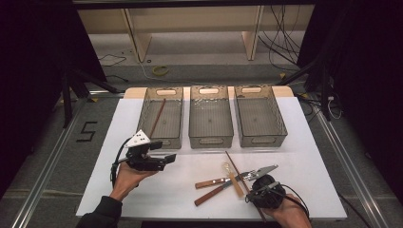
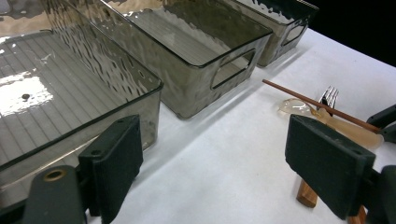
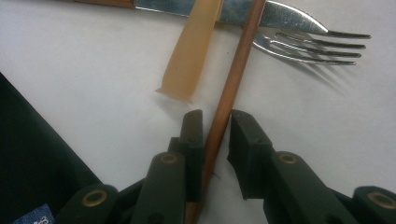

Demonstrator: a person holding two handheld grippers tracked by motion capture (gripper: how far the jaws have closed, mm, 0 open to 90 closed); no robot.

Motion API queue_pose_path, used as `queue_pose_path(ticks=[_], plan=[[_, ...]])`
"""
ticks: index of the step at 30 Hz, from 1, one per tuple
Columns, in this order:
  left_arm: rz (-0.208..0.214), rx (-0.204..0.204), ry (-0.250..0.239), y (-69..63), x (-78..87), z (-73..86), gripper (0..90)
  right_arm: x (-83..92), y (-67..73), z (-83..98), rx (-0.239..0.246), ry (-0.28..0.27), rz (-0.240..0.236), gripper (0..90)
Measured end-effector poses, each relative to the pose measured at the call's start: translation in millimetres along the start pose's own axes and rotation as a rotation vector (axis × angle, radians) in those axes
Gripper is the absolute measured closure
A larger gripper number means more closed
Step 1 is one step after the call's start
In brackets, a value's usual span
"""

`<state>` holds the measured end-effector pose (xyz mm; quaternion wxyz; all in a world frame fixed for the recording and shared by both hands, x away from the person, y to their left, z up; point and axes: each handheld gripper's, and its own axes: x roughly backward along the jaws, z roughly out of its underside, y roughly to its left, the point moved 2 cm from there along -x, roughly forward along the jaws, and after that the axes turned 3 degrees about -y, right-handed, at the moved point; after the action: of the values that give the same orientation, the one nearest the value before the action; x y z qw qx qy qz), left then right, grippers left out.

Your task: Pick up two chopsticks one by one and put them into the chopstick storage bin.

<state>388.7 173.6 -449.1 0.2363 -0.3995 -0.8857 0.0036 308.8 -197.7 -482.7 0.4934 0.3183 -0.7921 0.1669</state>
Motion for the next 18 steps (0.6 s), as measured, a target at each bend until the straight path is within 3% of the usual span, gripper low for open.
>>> queue_pose_path(ticks=[18], plan=[[0.014,-0.031,0.014,-8.1,-0.2,3.9,18.8,-0.2,-4.3,-1.3,-0.040,0.004,0.009,82.7]])
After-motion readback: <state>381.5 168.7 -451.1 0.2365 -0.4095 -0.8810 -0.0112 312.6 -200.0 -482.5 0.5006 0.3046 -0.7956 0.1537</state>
